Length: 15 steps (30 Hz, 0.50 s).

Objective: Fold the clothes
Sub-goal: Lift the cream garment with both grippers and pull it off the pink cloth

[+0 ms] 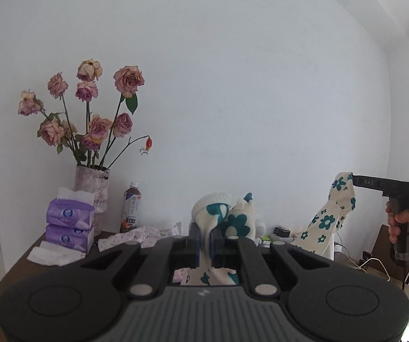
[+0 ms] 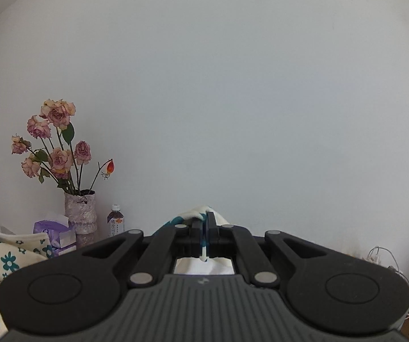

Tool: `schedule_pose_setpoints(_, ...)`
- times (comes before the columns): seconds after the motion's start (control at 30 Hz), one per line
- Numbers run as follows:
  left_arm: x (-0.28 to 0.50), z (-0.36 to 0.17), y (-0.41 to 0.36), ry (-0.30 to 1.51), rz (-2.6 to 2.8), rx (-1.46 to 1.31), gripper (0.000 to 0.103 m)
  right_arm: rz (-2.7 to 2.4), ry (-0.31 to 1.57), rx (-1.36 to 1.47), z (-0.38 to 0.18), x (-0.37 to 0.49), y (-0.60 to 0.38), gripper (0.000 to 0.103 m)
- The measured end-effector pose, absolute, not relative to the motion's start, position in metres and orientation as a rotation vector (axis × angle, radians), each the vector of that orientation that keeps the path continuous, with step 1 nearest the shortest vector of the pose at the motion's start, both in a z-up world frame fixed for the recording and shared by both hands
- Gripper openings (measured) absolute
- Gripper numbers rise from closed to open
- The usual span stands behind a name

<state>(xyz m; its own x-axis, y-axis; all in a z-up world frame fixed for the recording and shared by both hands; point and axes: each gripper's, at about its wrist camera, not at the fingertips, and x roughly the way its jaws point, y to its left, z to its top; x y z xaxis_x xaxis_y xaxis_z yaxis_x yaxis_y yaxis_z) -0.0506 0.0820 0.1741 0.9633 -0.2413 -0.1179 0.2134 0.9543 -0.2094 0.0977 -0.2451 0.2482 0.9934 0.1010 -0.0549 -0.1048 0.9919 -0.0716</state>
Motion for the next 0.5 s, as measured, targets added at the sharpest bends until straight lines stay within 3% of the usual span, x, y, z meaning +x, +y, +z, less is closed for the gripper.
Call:
schedule_pose_setpoints(0.23,-0.07,0.075,0.113,0.356,-0.133,-0.321,0.005,0.157,0.239,-0.157,0.202,0.119,-0.209,0.001)
schedule_pose_setpoints(0.3,-0.073,0.048,0.124,0.437,-0.091,-0.349,0.005,0.185,0.33,-0.165,0.166,0.136,-0.198,0.001)
schedule_pose_setpoints(0.5,-0.08,0.025,0.145,0.503,-0.019,-0.347,0.005,0.162,0.492,-0.131,0.094,0.173,-0.191,0.001)
